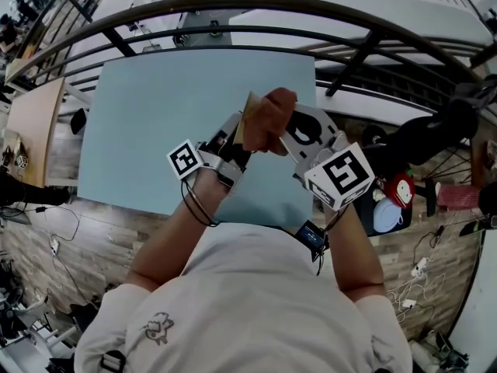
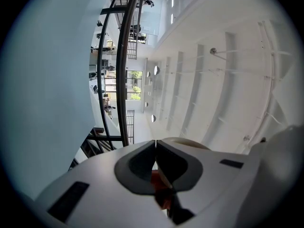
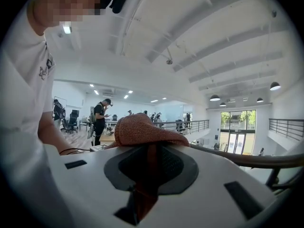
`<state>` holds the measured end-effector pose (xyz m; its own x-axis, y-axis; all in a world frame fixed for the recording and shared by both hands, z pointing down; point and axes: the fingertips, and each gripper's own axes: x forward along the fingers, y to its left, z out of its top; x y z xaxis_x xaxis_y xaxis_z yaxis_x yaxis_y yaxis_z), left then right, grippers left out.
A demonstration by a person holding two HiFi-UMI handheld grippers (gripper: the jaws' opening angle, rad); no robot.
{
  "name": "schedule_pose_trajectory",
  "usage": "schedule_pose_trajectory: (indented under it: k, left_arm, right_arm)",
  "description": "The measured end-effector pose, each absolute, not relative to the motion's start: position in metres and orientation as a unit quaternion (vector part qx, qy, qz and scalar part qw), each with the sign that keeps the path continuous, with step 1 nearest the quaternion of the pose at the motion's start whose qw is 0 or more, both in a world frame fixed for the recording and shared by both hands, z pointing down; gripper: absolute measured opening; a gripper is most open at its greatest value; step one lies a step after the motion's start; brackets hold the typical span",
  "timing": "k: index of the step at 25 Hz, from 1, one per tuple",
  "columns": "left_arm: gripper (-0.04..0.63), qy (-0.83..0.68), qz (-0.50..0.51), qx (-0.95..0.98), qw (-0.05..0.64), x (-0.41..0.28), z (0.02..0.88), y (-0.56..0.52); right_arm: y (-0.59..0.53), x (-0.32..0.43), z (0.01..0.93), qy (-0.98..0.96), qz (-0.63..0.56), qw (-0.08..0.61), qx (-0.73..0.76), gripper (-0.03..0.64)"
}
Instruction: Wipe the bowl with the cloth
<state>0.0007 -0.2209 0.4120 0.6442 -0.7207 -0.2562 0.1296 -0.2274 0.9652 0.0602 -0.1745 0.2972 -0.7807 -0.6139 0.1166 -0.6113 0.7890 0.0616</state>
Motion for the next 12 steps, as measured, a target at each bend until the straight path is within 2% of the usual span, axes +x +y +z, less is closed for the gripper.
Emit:
schedule_pose_trajectory:
  k: [12]
  left_arm:
    - [0.017,-0.161,-0.374,0.704,0.582,0.009,0.385,-0.205]
  right_arm:
    - [-0.214,0.08,0.328,-0.934,0.043,0.069,0.348,0.061]
